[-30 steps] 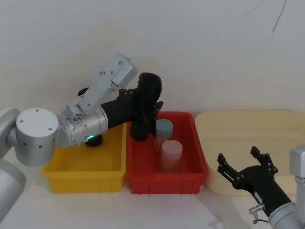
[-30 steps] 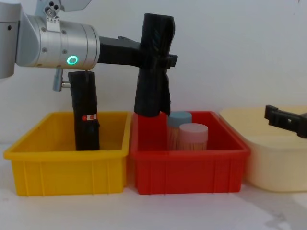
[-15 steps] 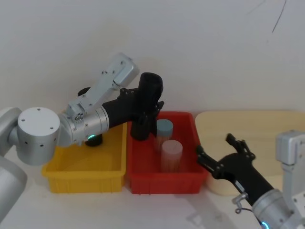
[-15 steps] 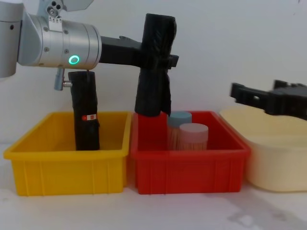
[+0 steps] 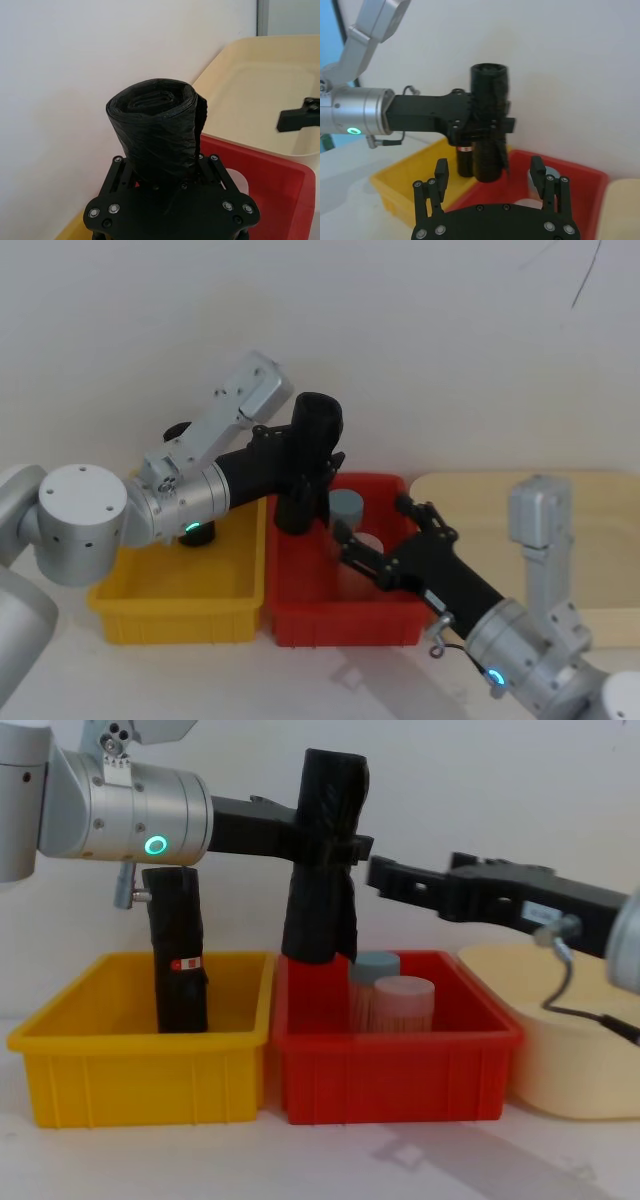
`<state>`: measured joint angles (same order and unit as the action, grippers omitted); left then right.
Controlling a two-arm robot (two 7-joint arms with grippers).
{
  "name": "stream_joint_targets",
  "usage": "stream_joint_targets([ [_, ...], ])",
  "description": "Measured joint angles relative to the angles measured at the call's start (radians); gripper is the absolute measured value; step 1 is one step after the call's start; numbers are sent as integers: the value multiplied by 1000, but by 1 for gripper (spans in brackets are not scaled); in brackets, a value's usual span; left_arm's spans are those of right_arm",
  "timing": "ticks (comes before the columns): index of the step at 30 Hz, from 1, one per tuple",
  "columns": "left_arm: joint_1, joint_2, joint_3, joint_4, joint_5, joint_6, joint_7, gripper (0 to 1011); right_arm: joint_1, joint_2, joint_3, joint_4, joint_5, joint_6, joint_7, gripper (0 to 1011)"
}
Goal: Pick up the garbage bag with the one hand and transfer it to the other hand.
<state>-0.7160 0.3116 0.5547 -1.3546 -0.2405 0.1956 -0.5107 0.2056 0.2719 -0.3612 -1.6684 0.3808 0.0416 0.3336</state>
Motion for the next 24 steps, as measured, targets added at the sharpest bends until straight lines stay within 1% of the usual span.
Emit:
stream_joint_targets([
  [1, 0, 0, 0, 0, 0, 0, 0, 439, 16, -6, -11, 15, 1, -2, 11, 1004],
  [7, -1, 0, 0, 1, 0, 0, 0, 439, 61, -22, -37, 70, 3, -10, 39, 1005],
  [10, -1, 0, 0, 0, 0, 0, 0, 439, 94, -35, -56, 116, 3, -16, 51, 1004],
  [19, -1, 0, 0, 0, 0, 0, 0, 439, 164, -62, -92, 221, -6, -29, 72, 1004],
  [24, -1, 0, 0, 1, 0, 0, 0, 439, 191, -74, -105, 265, -13, -32, 77, 1004],
])
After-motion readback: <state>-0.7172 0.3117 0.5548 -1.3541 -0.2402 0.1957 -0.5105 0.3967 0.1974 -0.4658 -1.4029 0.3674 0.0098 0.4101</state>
